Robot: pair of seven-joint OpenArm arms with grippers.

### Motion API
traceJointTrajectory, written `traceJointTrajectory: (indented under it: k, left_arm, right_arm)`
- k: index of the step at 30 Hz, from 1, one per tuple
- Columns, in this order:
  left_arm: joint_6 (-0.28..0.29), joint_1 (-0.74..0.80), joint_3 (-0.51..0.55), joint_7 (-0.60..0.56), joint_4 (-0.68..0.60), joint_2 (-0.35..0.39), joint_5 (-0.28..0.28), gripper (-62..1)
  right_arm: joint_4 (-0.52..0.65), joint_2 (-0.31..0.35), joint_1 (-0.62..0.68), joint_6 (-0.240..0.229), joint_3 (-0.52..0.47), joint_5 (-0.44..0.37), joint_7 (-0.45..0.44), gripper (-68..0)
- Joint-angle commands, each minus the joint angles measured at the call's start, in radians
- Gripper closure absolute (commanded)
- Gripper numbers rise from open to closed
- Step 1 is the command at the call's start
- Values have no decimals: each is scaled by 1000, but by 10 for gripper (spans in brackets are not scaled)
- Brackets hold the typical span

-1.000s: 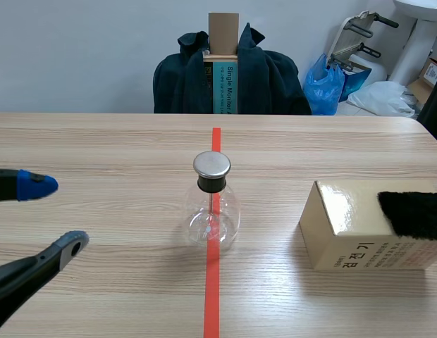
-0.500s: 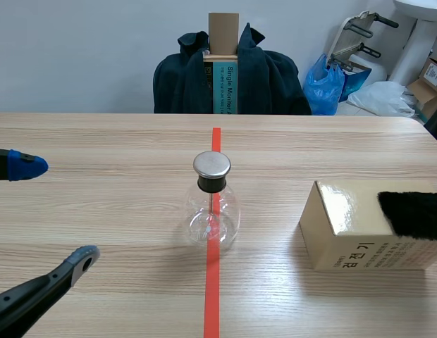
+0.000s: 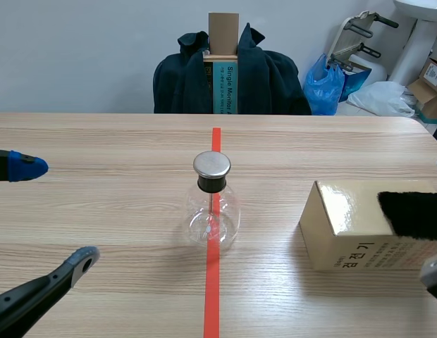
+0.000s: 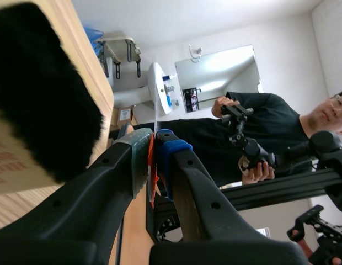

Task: Do the electroscope experiment.
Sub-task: 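Rub the plate on the fur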

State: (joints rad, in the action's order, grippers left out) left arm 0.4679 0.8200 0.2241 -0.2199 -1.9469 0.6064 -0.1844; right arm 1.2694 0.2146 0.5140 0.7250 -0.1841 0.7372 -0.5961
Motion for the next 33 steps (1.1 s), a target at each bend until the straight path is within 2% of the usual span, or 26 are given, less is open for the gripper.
traceJointTrajectory:
  k: [1,5,9,12,20,28,33]
  left_arm:
    - [-2,-1,3,-18,-4,-2,-14,-623]
    - [-2,-1,3,-18,-4,-2,-14,-623]
    - [-2,-1,3,-18,-4,-2,-14,-623]
    - [-2,-1,3,-18,-4,-2,-14,-623]
    - [-2,-1,3,-18,-4,-2,-14,-623]
    - [-2,-1,3,-15,-4,-2,-14,-623]
    - [-2,-1,3,-15,-4,-2,-14,-623]
  right_arm:
    - [0,7,-23,58,-6,5,-22,-7]
    - [-59,-5,-52,58,-4,22,-86,-7]
    - [-95,-5,-60,58,-4,47,-107,-7]
    - [-118,-4,-60,58,-4,55,-106,-7]
    - [-204,-4,-60,58,-8,147,-101,-7]
    - [-211,-1,-60,58,-14,149,-69,-7]
    - [-210,-2,-60,58,-13,150,-177,-7]
